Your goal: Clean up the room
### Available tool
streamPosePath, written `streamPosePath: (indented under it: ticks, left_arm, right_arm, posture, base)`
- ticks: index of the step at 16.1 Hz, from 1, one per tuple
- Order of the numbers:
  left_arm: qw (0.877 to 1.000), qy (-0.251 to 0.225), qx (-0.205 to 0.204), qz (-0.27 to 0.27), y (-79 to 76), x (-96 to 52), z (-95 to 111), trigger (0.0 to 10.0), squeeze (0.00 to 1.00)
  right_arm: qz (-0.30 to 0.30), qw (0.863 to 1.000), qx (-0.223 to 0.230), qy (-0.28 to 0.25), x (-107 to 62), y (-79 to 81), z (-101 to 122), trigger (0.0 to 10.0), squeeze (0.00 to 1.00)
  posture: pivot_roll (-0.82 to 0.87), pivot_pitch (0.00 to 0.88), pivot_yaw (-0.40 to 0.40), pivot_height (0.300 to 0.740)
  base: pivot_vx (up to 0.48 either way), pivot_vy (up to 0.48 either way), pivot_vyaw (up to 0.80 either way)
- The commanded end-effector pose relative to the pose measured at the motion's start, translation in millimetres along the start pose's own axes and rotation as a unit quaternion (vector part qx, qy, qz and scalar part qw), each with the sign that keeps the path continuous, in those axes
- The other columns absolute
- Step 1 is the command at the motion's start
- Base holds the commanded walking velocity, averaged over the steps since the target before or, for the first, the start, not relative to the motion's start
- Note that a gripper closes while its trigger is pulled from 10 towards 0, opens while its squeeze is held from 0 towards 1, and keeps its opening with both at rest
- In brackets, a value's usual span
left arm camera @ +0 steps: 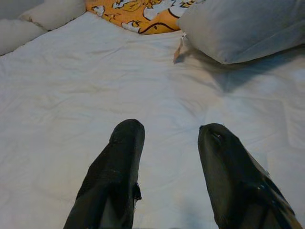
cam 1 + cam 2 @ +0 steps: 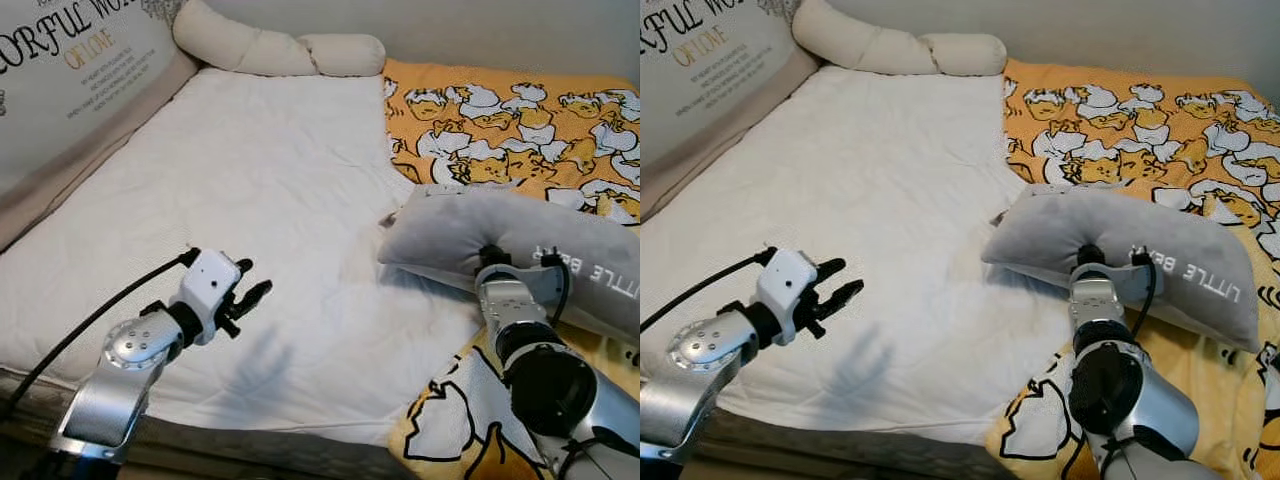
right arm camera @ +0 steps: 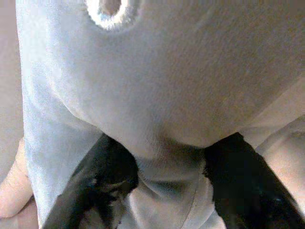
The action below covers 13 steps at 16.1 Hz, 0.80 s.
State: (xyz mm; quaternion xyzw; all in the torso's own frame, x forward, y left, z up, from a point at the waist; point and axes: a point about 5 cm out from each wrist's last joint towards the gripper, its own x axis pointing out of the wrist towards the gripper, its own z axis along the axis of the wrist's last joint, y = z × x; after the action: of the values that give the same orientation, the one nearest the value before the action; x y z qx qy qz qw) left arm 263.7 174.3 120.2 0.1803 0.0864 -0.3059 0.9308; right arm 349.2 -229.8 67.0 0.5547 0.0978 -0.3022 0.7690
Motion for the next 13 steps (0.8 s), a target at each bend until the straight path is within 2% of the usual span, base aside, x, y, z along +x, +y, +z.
streamPosePath:
  ticks: [1,5,9,11,13]
  left_arm:
    - [1.0,0.0,0.006,-0.002,0.0,2.8,1.1,10.0,0.0]
    - [1.0,-0.002,0.009,0.005,3.5,4.2,1.0,10.0,0.0]
    - [1.0,-0.003,0.01,0.005,4.0,7.4,0.9,10.0,0.0]
    - [1.0,-0.006,0.009,0.007,1.7,8.2,1.6,10.0,0.0]
    - [1.0,-0.004,0.0,0.019,1.1,3.7,-1.0,10.0,0.0]
  right_arm:
    - [-0.005,1.0,-0.001,-0.019,1.5,1.5,11.7,0.0,0.0]
    - [-0.022,1.0,-0.001,-0.019,1.9,-4.9,14.2,0.0,0.0]
    - [-0.017,1.0,-0.008,-0.014,2.3,-1.2,15.4,0.0,0.0]
    - [-0.019,0.997,-0.068,-0.024,2.9,1.3,21.8,0.0,0.0]
    - [-0.008,0.997,-0.075,-0.032,3.6,8.4,28.6,0.0,0.0]
  posture:
    - [0.21,0.0,0.022,0.74]
    - [0.21,0.0,0.014,0.74]
    - [0.2,0.0,0.029,0.74]
    - [0.22,0.0,0.012,0.74]
    - [0.23,0.0,-0.002,0.74]
  base:
    - [0.0,0.0,0.0]
    - [0.0,0.0,0.0]
    - [0.0,0.0,0.0]
    - [0.0,0.0,0.0]
    - [0.0,0.0,0.0]
